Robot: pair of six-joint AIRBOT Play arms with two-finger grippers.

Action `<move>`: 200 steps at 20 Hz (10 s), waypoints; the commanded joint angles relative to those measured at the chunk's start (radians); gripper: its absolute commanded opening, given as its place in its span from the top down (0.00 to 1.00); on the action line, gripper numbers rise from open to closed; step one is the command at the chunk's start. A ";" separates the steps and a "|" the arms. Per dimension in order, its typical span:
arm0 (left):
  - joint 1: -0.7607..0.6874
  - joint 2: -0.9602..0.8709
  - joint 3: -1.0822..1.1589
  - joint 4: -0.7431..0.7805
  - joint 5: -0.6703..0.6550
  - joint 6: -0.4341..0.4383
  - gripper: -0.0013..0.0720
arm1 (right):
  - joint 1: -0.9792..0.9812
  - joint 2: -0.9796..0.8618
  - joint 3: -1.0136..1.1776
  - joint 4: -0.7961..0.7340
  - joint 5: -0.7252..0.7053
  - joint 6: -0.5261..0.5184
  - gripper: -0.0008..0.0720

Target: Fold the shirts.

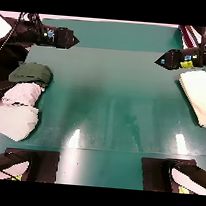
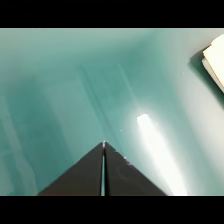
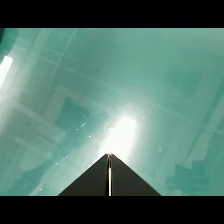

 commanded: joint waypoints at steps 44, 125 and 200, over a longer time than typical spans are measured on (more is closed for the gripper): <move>0.216 0.100 0.237 0.611 -0.130 -0.008 0.95 | 0.005 0.010 0.275 0.005 -0.016 0.000 0.96; 0.109 -0.529 0.144 -0.093 -0.216 0.184 0.95 | 0.005 0.088 -1.056 0.081 -0.097 0.081 0.41; 0.196 0.009 -0.830 -0.060 -0.032 0.082 0.95 | -0.245 0.115 -0.251 -0.214 0.227 0.095 0.37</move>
